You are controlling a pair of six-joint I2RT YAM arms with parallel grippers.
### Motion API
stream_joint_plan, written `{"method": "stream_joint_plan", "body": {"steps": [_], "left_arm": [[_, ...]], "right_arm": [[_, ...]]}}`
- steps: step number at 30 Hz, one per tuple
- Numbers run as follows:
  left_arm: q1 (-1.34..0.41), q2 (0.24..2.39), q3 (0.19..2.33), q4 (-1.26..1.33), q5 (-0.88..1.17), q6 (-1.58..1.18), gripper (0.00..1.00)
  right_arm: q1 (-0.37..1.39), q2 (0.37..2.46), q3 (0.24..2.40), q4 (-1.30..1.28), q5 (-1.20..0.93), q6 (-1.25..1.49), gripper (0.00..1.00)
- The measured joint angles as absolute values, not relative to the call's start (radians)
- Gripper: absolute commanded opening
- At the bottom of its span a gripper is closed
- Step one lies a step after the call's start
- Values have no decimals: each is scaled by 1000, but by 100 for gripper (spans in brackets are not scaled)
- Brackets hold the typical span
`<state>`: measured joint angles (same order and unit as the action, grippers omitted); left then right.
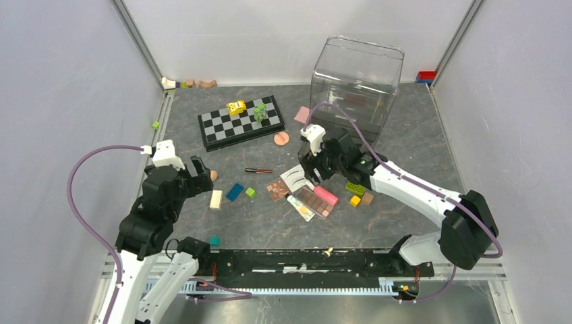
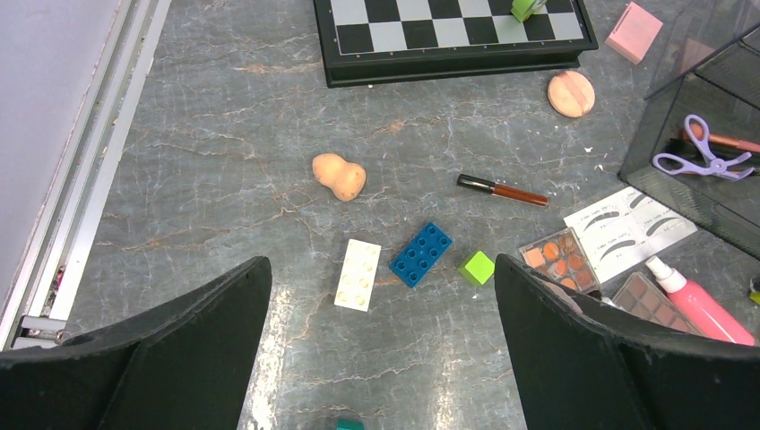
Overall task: Organize the makeup
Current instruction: Close the drawer in the storage box.
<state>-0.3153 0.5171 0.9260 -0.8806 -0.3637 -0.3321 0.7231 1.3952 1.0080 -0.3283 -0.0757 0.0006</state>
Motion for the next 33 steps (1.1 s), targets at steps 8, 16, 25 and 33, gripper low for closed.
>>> {"method": "stream_joint_plan", "body": {"steps": [8,16,25,33], "left_arm": [[-315,533,926,-880,-364,-332,100],[-315,579,926,-881,-364,-332,100],[-315,611,926,-881,-377,-332,100],[-315,635,926,-883,-384,-332,100]], "right_arm": [[723,1299,902,-361,-39,44,98],[723,1222,846,-395,6,89,98],[723,1148,792,-427,194,171,98],[723,1084,741,-390,299,152,98]]}}
